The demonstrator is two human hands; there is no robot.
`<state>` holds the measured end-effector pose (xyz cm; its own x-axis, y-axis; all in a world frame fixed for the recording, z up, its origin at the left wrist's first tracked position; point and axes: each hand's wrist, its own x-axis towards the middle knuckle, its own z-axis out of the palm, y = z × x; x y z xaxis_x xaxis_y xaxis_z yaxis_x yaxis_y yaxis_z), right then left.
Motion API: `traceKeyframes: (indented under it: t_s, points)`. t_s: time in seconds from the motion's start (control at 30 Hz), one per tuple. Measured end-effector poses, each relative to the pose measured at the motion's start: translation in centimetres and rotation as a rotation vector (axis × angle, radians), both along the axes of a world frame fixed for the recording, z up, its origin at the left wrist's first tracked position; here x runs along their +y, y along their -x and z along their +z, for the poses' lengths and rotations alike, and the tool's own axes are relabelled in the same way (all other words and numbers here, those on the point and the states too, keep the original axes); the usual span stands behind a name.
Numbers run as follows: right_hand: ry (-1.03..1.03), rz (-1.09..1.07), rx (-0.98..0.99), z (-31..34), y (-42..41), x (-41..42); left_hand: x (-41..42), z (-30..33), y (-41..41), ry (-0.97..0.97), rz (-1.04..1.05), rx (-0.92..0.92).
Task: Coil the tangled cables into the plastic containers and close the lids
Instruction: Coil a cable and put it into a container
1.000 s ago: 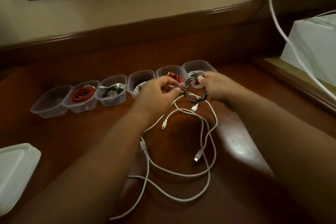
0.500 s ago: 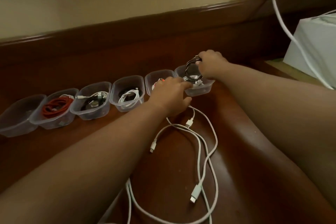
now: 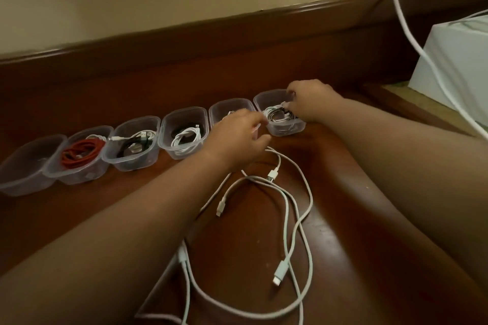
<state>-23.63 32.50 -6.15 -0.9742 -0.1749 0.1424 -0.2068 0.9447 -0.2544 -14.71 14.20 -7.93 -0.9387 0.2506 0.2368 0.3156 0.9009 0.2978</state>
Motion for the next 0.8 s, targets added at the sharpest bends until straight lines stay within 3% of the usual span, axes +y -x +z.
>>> traceKeyframes:
  t_s: [0.1, 0.17, 0.27, 0.37, 0.5, 0.57, 0.7, 0.8]
  points:
    - [0.229, 0.104, -0.004, 0.2, -4.9, -0.3, -2.3, 0.1, -3.9, -0.049, 0.063, -0.085]
    - [0.243, 0.179, -0.052, -0.1, -8.9, -0.9, -4.0, -0.3, -6.8, -0.020, 0.126, -0.141]
    - [0.109, 0.236, -0.231, -1.3, -14.1, -1.9, -6.1, -1.2, -10.3, 0.040, 0.218, -0.249]
    - [-0.093, 0.215, -0.271, -2.5, -17.8, -2.5, -6.6, -1.9, -13.1, 0.059, 0.248, -0.274]
    - [-0.053, 0.155, -0.260, -2.8, -20.8, -2.3, -5.7, -2.1, -15.7, 0.086, 0.262, -0.249]
    - [0.093, 0.099, -0.228, -2.7, -21.8, -1.9, -5.3, -2.2, -16.6, 0.064, 0.269, -0.256]
    - [0.616, 0.004, -0.095, -1.4, -23.4, -1.0, -5.2, -2.0, -17.8, -0.071, 0.320, -0.163]
    - [1.033, -0.078, -0.184, 0.2, -24.4, -0.8, -5.4, -1.1, -18.1, -0.232, 0.380, -0.093]
